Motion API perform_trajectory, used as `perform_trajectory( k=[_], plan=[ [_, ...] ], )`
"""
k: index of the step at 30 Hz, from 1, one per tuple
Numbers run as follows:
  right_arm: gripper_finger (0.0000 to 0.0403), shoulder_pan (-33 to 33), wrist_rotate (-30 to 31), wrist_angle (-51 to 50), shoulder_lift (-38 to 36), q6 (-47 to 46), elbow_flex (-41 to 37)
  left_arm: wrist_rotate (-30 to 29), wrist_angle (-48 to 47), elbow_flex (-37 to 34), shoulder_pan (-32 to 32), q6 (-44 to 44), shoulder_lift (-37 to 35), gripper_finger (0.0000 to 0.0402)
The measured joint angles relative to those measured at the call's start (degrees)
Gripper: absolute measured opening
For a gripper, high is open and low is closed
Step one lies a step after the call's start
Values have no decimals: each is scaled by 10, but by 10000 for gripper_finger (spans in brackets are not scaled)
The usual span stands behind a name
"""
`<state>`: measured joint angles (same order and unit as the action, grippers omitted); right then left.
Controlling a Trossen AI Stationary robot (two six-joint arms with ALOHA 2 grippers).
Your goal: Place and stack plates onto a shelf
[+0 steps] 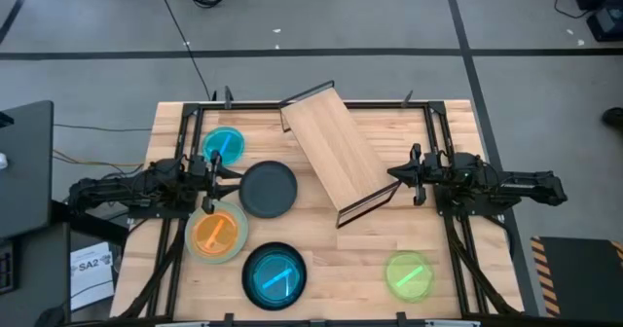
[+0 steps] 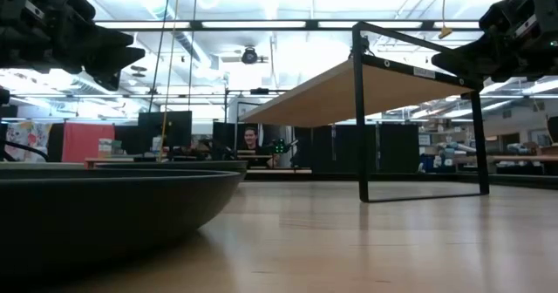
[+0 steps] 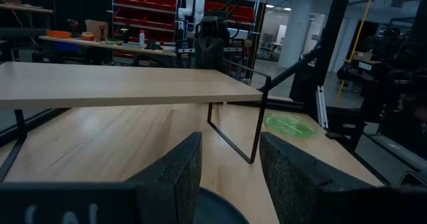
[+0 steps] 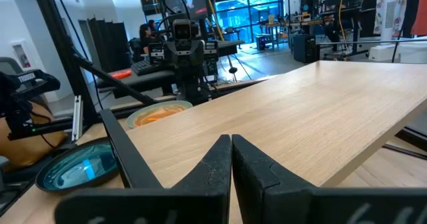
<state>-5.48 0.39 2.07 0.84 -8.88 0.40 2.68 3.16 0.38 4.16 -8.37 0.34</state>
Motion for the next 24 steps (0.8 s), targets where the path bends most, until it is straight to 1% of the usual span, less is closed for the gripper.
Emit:
perform_trajectory(
  k=[24],
  plan=[
    [19,0,-3,0,0,-17,0,0,0,0,0,0,0,157]
  ],
)
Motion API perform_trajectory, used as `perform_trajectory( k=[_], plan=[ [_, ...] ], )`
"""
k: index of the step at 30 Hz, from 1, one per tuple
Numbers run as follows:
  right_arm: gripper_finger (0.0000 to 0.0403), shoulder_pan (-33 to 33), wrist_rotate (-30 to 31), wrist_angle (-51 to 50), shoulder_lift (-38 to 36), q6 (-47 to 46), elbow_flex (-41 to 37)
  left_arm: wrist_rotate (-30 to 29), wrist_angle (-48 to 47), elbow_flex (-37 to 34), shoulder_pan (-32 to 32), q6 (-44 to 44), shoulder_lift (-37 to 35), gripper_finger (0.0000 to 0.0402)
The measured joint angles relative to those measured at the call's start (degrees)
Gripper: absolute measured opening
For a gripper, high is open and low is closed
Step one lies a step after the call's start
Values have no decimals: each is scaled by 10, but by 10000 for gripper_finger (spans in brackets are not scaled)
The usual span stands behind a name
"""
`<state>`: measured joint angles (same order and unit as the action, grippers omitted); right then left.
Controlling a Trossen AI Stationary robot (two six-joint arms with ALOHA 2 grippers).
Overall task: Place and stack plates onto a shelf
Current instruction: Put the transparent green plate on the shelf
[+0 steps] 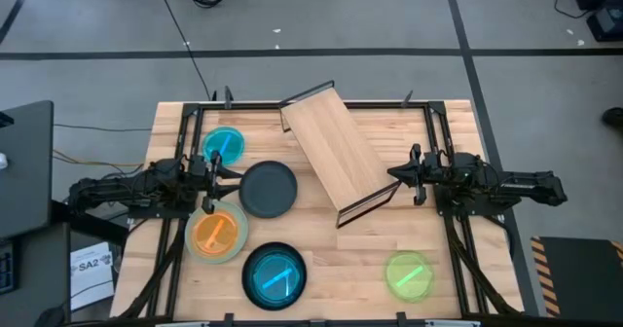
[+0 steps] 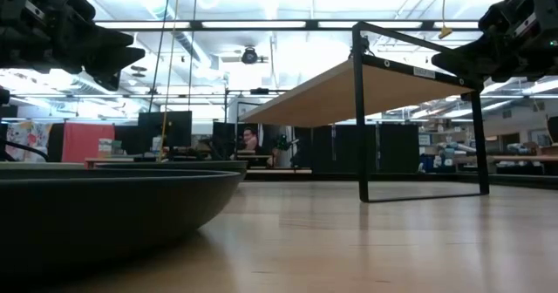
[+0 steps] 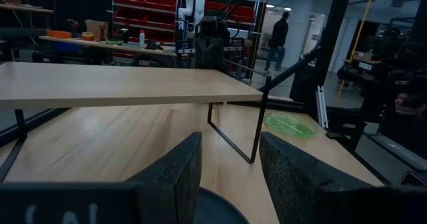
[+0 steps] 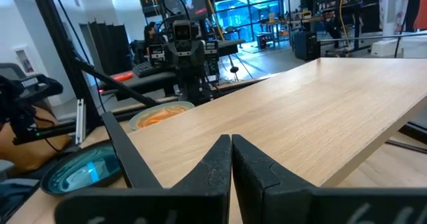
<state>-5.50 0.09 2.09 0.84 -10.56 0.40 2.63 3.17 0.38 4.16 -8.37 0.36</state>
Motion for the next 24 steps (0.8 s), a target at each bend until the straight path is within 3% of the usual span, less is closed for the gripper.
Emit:
perform_trajectory(
  k=[8,13,24],
  plan=[
    [19,0,0,0,0,-8,0,0,0,0,0,0,0,157],
    [28,0,11,0,0,-79,0,0,0,0,0,0,0,157],
    [145,0,16,0,0,-135,0,0,0,0,0,0,0,157]
  ],
)
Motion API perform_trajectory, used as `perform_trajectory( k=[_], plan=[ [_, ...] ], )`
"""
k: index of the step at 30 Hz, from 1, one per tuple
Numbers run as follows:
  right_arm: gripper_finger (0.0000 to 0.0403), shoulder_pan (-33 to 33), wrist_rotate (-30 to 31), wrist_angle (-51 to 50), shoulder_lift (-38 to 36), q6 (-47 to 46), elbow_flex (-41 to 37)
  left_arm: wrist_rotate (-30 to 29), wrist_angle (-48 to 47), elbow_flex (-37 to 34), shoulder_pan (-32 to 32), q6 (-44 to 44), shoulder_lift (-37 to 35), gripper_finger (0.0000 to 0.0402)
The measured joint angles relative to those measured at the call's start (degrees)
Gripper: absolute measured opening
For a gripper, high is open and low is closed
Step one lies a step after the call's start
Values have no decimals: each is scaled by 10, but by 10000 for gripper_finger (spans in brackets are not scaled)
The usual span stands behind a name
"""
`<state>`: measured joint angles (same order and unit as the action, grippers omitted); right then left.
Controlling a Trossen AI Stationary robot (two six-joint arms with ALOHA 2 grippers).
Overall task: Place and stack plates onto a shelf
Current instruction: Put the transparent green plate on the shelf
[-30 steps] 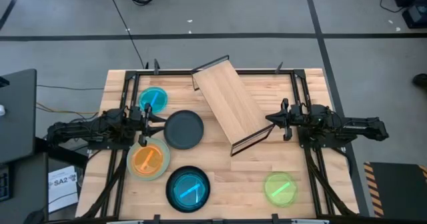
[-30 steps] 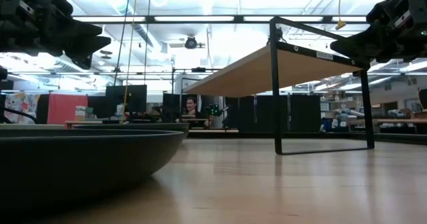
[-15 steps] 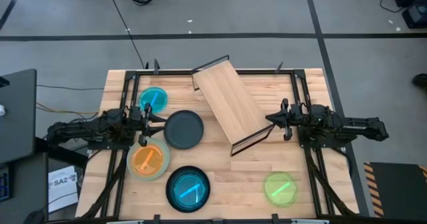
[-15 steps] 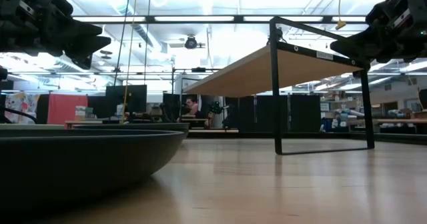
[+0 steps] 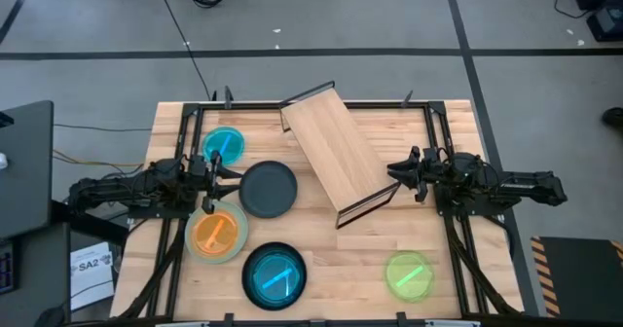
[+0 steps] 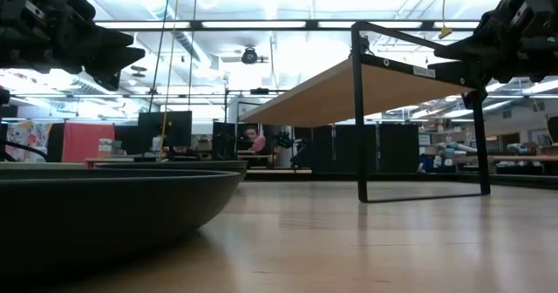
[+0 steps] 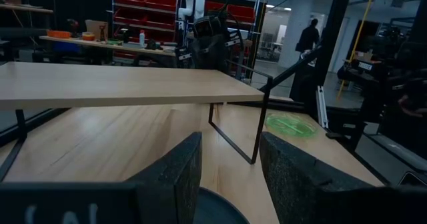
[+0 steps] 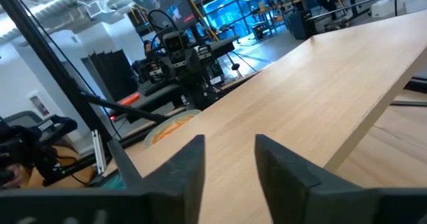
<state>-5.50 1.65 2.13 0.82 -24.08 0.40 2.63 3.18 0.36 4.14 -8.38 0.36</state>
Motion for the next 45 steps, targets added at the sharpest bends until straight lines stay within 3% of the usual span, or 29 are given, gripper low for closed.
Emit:
perform_trajectory(
  k=[10,17,23,27,37,45],
  plan=[
    [223,0,-1,32,0,2,0,0,0,0,0,0,0,157],
    [224,0,-17,140,0,32,1,0,0,0,0,0,0,157],
    [222,1,-18,132,6,47,49,0,0,0,0,0,0,157],
    [221,2,-28,58,25,47,116,0,0,0,0,0,0,157],
    [221,2,-25,-274,136,20,348,0,0,0,0,0,0,157],
    [215,2,-126,-330,244,-58,481,0,0,0,0,0,0,157]
  ],
)
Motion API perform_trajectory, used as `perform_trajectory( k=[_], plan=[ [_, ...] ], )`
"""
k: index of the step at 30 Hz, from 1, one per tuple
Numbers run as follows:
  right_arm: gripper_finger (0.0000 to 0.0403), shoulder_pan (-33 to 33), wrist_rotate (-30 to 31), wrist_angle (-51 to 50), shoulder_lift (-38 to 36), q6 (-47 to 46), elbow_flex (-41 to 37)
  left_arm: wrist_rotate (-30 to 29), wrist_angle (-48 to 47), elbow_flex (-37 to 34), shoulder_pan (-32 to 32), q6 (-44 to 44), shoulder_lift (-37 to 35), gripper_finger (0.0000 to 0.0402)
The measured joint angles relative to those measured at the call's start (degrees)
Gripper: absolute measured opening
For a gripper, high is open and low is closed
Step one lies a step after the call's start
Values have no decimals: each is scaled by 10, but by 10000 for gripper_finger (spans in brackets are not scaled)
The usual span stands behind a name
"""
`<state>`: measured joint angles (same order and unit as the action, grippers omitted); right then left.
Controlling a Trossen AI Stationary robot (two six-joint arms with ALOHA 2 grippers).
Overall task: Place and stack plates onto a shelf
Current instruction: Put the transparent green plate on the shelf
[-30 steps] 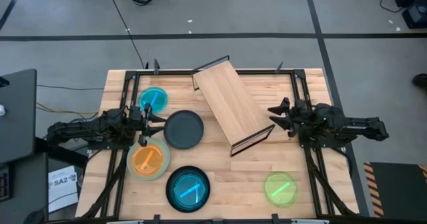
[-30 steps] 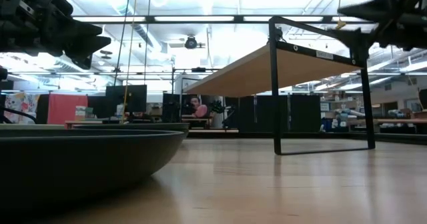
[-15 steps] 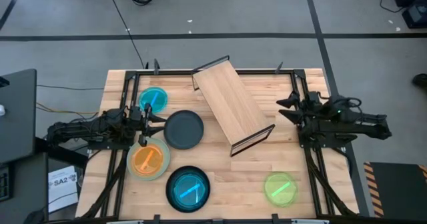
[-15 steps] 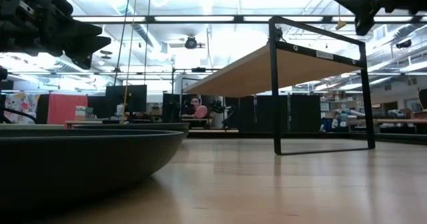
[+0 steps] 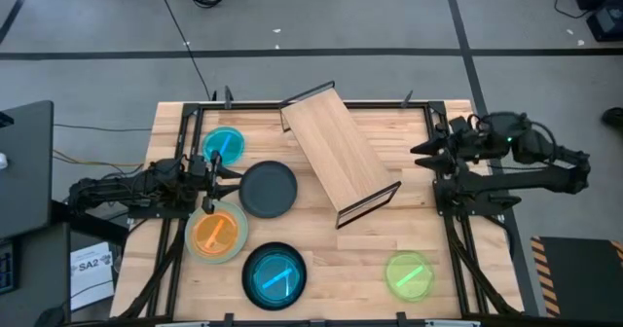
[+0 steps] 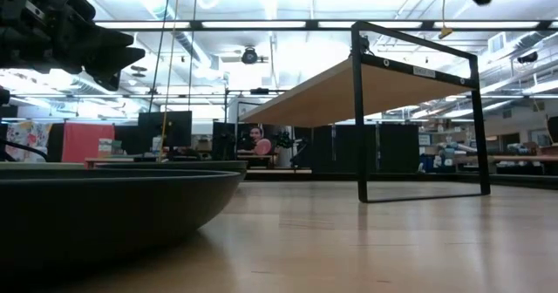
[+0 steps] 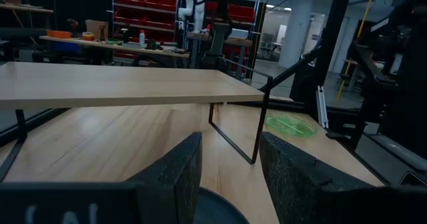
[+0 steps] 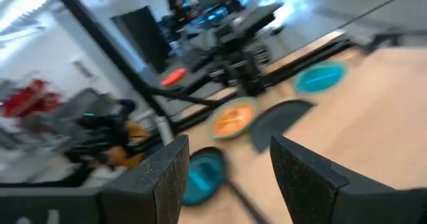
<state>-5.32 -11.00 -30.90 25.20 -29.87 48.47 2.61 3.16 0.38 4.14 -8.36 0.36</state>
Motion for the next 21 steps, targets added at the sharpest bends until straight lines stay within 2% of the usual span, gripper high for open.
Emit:
perform_trajectory(
  k=[3,7,15,21],
  plan=[
    [210,7,-24,0,39,-40,27,0,0,0,0,0,0,157],
    [204,39,-26,-5,88,-78,37,0,0,0,0,0,0,157],
    [197,153,-47,-70,171,-195,38,0,0,0,0,0,0,157],
    [197,239,-50,-146,206,-283,38,0,0,0,0,0,0,157]
  ],
)
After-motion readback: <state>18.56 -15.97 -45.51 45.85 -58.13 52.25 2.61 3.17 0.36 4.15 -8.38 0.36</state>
